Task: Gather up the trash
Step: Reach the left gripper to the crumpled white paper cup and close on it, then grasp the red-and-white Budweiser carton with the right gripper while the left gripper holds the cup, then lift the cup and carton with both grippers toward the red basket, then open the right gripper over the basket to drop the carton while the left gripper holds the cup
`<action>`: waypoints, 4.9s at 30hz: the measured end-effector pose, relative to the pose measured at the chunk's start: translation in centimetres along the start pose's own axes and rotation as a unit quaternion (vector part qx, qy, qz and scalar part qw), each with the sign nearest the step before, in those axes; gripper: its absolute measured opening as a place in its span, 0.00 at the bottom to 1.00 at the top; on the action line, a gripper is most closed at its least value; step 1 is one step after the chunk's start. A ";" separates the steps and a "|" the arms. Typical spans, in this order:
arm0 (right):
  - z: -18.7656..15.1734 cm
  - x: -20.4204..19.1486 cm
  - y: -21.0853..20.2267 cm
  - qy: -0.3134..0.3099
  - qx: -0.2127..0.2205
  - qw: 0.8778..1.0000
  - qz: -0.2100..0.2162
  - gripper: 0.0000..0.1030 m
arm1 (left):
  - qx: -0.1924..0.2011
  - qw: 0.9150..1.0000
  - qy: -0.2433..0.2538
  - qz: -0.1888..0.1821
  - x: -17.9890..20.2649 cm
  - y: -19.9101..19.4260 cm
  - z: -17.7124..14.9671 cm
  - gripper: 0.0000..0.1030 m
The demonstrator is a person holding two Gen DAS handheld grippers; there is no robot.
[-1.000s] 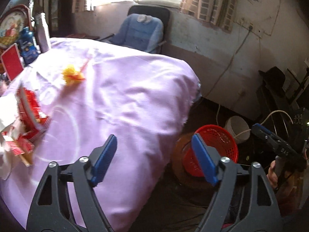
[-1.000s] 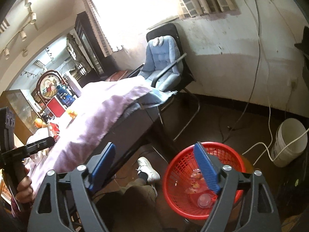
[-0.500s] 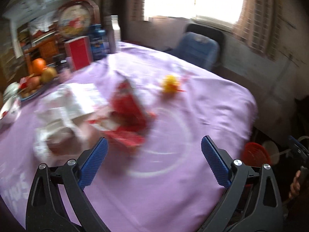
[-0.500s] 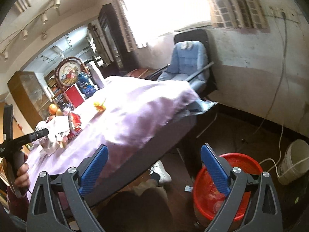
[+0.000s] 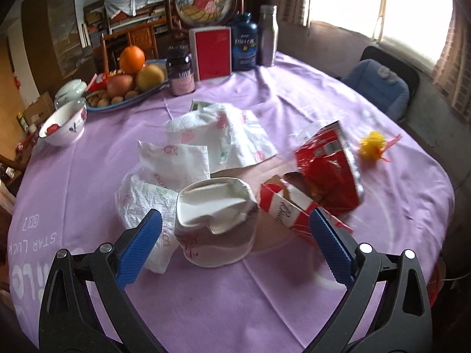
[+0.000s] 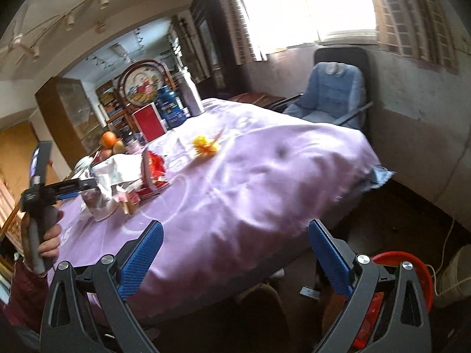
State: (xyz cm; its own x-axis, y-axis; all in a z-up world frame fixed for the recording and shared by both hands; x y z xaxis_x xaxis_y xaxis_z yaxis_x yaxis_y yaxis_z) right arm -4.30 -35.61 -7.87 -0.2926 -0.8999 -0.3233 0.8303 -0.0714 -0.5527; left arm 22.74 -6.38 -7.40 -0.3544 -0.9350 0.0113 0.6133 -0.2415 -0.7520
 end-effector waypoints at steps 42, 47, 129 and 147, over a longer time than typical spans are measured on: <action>0.0 -21.2 13.6 -0.198 -0.132 0.961 0.142 0.78 | -0.101 0.993 -0.046 0.047 -6.9 4.6 -6.5 0.95; -0.6 -21.8 15.9 -0.196 -0.165 0.957 0.137 0.75 | -0.101 0.993 -0.049 0.049 -7.0 4.5 -6.7 0.95; 2.5 -10.8 0.5 -0.077 0.007 0.988 0.134 0.02 | 0.089 0.995 -0.014 -0.036 -2.7 -5.4 -2.7 0.70; -2.9 9.1 -7.2 0.038 0.033 0.998 -0.040 0.02 | 0.093 0.985 0.071 -0.129 11.9 -9.2 -4.4 0.70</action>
State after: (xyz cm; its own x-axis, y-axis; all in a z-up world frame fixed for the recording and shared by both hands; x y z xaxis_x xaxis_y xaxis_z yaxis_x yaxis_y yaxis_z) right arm -14.36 -42.07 -9.09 -0.3926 -0.8548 -0.3394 0.8319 -0.1727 -0.5274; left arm 9.81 -14.16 -3.23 -0.6026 -0.7936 0.0838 0.6034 -0.5219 -0.6029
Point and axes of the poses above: each gripper's, at about its wrist camera, not at the fingertips, and y roughly the way its jaws point, x to its right, z to its top, the point moved 9 cm from there along y, roughly the way its jaws point, and after that the axes turned 1 degree about -z, right-handed, at the moved point
